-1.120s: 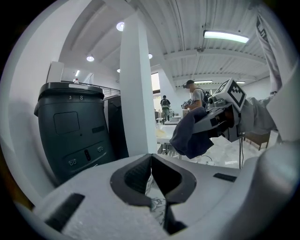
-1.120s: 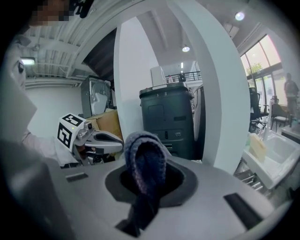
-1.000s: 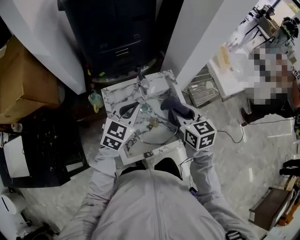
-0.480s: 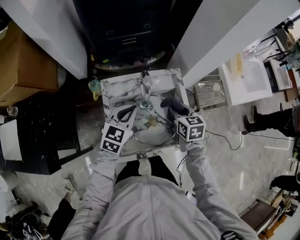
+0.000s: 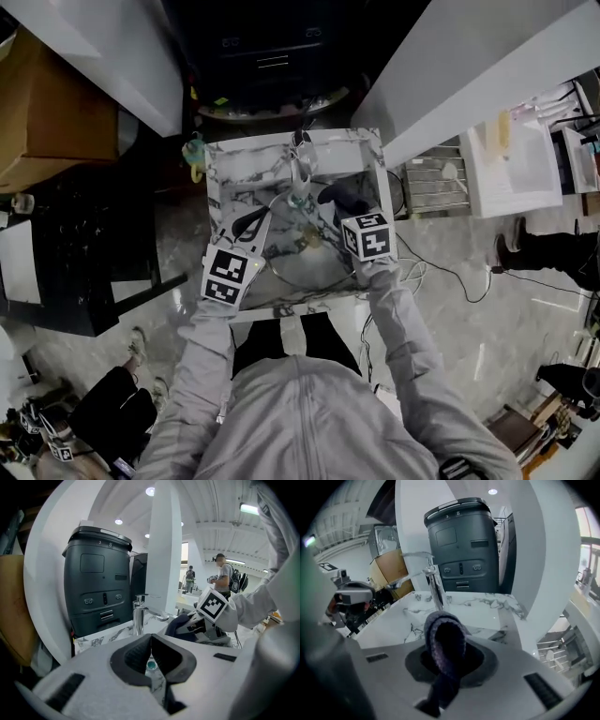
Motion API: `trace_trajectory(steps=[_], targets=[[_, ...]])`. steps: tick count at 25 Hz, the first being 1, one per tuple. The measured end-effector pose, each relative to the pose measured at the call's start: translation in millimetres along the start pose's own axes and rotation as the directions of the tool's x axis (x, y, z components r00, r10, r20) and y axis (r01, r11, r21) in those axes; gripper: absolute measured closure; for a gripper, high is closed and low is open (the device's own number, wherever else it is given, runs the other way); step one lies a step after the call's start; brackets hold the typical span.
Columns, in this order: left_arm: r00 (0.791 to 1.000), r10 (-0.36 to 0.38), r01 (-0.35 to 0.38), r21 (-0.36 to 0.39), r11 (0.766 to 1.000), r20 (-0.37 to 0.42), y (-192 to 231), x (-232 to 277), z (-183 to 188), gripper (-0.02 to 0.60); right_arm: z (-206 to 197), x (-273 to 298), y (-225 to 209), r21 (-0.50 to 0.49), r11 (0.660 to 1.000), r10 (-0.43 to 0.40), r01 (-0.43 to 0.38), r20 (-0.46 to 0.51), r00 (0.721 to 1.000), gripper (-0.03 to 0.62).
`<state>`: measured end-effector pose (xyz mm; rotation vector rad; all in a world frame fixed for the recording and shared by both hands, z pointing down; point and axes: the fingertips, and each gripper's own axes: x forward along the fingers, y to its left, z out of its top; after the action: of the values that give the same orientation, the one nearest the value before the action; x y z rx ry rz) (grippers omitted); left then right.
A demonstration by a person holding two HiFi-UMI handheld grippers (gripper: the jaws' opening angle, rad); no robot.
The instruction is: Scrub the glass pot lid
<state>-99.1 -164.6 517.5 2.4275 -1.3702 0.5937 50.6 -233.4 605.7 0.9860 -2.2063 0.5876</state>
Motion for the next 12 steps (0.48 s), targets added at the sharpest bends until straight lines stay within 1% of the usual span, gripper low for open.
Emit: trace_trajectory(steps=[3, 6, 12], targets=[[1.000, 0.021, -0.022, -0.018, 1.000, -0.018, 6.0, -2.0, -11.0, 0.555, -12.0, 23.2, -1.9, -0.020, 1.000, -0.003, 0.003, -0.044, 0.999, 0.534], [0.999, 0.030, -0.030, -0.026, 0.999, -0.027, 7.6, -3.1, -18.7, 0.555, -22.4, 43.6, -1.9, -0.018, 1.000, 0.000, -0.002, -0.075, 0.997, 0.534], [0.999, 0.023, -0.025, -0.036, 0.999, -0.034, 7.9, -2.4, -24.9, 0.555, -29.5, 72.2, 3.1, 0.017, 1.000, 0.014, -0.012, -0.087, 0.996, 0.534]])
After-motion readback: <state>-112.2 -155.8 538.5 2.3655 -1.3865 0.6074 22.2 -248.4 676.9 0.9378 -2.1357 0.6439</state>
